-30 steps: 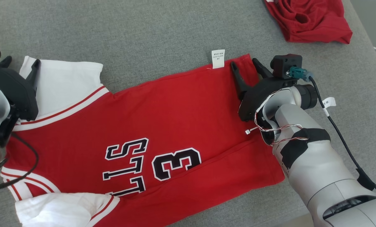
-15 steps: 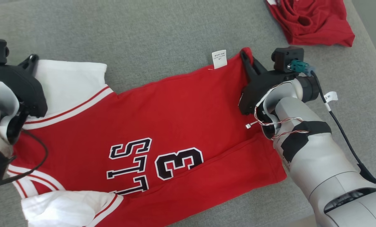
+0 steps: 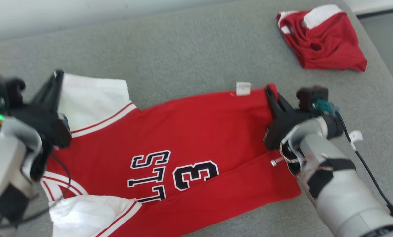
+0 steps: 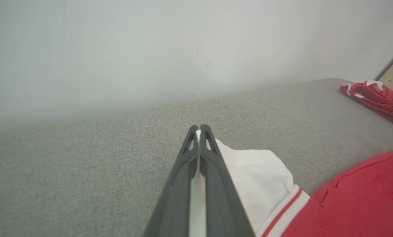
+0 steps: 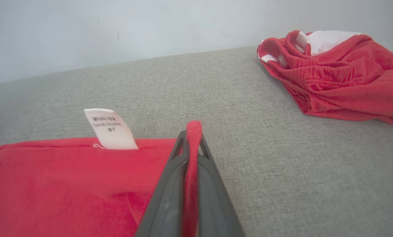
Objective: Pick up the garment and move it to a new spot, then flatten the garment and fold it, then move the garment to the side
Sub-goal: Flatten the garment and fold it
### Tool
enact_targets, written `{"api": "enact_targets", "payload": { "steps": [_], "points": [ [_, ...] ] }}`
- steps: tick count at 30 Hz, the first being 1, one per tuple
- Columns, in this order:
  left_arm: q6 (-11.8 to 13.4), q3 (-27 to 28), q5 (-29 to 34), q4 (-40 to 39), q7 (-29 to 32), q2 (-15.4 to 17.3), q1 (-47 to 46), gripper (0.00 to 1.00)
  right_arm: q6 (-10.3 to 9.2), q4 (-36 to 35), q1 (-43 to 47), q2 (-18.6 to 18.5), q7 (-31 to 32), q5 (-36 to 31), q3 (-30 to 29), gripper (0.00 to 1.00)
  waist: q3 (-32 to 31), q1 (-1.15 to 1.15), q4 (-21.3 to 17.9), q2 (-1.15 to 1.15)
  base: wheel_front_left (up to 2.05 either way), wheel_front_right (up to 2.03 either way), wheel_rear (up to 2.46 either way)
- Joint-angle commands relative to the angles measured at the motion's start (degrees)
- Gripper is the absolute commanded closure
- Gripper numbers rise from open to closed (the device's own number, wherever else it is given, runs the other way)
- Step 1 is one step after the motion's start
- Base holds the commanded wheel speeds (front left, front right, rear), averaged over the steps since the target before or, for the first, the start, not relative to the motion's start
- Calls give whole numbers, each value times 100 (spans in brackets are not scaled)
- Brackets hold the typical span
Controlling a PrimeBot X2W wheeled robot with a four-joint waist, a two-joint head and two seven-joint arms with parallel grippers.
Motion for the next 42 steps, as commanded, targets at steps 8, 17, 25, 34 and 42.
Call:
{"api": "enact_targets", "payload": {
  "steps": [8,17,25,34,42],
  "points": [
    [529,279,-342,-1598,-561,132,1807,100,-16,-840,1062,-527,-46,453,4,100,-635,1,419,0,0,0,0],
    [1198,646,-277,-3289,-673,118,3158,100,-16,-1462,1750,-775,-47,504,-138,100,-782,1,633,0,0,0,0],
    [1576,1051,-164,-4318,-681,-138,4072,100,-16,-1661,2049,-849,-47,407,-352,100,-828,1,739,0,0,0,0],
    [1502,1198,56,-4115,-680,-552,4912,100,-16,-2357,2831,-956,-47,444,-759,100,-924,1,846,0,0,0,0],
    [1263,1556,350,-3509,-680,-1021,5190,100,-16,-2902,3397,-904,-48,472,-931,100,-1002,1,818,0,0,0,0]
  ]
}}
